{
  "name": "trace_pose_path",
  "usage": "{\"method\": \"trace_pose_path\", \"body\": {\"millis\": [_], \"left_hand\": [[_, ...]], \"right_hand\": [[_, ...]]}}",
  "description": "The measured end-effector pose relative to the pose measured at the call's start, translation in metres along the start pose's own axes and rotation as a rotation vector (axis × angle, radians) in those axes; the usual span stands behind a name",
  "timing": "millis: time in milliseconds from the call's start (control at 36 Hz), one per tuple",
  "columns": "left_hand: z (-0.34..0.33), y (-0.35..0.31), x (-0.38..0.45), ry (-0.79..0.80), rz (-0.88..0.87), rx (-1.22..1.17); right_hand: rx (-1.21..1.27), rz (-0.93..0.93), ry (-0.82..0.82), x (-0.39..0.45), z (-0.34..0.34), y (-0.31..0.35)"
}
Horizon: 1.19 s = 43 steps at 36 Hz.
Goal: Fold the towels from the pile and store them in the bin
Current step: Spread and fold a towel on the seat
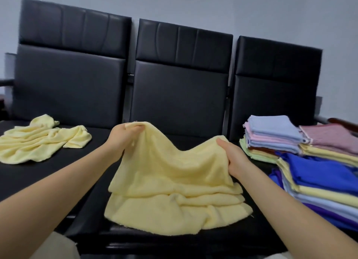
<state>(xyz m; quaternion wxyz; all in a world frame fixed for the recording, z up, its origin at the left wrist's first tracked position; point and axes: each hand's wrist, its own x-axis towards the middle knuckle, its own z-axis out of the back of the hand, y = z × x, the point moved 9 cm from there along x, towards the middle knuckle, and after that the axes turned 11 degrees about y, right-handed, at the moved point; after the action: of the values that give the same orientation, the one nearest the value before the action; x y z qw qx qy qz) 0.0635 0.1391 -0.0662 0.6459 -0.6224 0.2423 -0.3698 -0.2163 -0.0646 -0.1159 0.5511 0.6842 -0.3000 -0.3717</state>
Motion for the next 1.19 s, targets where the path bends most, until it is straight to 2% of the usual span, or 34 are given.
{"method": "trace_pose_path", "body": {"millis": [167,333,444,611,694,778,861,972,1056,1111,1194], "left_hand": [[0.018,-0.041,-0.001,-0.154,0.053,-0.274],[0.028,-0.123,-0.004,-0.138,-0.143,-0.230],[0.039,-0.164,-0.010,-0.136,-0.245,-0.241],[0.047,-0.194,-0.015,-0.055,-0.219,-0.399],[0.046,-0.210,-0.021,0.048,-0.237,-0.414],[0.041,-0.223,-0.025,0.197,-0.260,-0.380],[0.035,-0.215,-0.021,0.277,-0.184,-0.293],[0.036,-0.162,0.001,0.151,0.056,-0.098],[0.032,-0.107,0.018,0.143,0.188,-0.028],[0.034,-0.072,0.029,0.120,0.219,0.024],[0.036,-0.029,0.048,0.071,0.218,0.186]], "right_hand": [[-0.050,0.301,-0.153,-0.029,0.005,0.092],[-0.107,0.487,-0.205,-0.061,-0.006,0.177],[-0.104,0.508,-0.225,-0.075,-0.015,0.207],[-0.078,0.530,-0.055,-0.091,-0.034,0.240],[0.038,0.525,0.060,-0.093,-0.037,0.248],[0.141,0.432,0.102,-0.085,-0.036,0.244],[0.162,0.320,0.057,-0.064,-0.026,0.229],[0.091,0.206,0.044,-0.027,-0.014,0.192],[0.021,0.094,0.096,-0.002,-0.006,0.151],[-0.115,0.040,0.107,0.015,0.001,0.125],[-0.537,0.025,0.030,0.032,0.011,0.094]]}}
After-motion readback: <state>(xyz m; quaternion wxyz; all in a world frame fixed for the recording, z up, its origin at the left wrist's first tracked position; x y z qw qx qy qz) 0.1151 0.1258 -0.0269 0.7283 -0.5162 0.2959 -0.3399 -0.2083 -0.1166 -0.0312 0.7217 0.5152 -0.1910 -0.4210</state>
